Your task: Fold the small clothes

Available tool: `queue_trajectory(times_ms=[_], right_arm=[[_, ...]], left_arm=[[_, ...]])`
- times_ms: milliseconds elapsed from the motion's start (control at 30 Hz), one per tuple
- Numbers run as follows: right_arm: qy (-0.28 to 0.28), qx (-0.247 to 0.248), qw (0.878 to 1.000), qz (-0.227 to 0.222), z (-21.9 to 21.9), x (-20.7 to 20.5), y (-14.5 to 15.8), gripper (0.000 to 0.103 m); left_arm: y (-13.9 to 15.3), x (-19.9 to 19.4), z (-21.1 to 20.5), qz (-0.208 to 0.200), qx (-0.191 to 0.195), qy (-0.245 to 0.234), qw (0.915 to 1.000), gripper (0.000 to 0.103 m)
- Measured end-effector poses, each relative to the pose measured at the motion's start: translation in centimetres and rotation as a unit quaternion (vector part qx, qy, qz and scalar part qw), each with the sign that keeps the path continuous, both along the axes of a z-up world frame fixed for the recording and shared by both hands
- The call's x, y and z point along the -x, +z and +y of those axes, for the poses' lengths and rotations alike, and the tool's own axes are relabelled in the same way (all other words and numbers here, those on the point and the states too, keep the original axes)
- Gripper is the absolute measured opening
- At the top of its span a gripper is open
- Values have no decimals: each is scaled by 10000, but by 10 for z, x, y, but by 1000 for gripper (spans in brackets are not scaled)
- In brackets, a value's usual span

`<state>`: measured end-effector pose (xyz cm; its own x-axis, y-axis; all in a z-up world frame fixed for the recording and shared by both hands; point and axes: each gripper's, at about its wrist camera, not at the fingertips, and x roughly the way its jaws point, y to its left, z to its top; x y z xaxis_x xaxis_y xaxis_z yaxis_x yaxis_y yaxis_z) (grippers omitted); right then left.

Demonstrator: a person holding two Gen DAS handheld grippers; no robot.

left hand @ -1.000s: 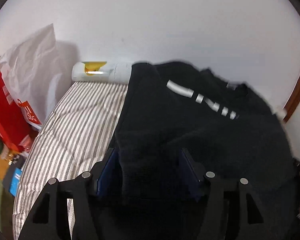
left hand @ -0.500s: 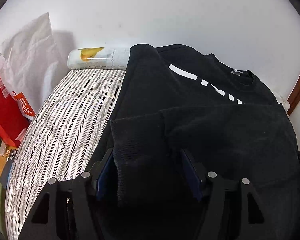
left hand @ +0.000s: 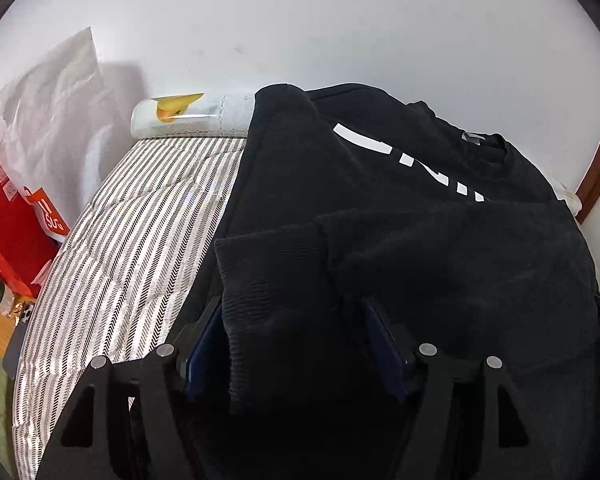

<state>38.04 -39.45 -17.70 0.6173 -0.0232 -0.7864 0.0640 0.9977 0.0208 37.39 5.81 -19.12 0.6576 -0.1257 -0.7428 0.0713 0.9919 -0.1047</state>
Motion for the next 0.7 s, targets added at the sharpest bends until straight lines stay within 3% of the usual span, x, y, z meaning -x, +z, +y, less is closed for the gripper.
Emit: queue_trajectory(times_ms=[467, 700], right_arm=[[-112, 30, 9999, -5, 0, 5, 4, 50], [-671, -440, 9968, 62, -15, 58, 33, 50]], left_arm=[[1, 0, 2, -19, 159, -95, 9998, 73], [7, 9, 4, -105, 211, -208, 9995, 74]])
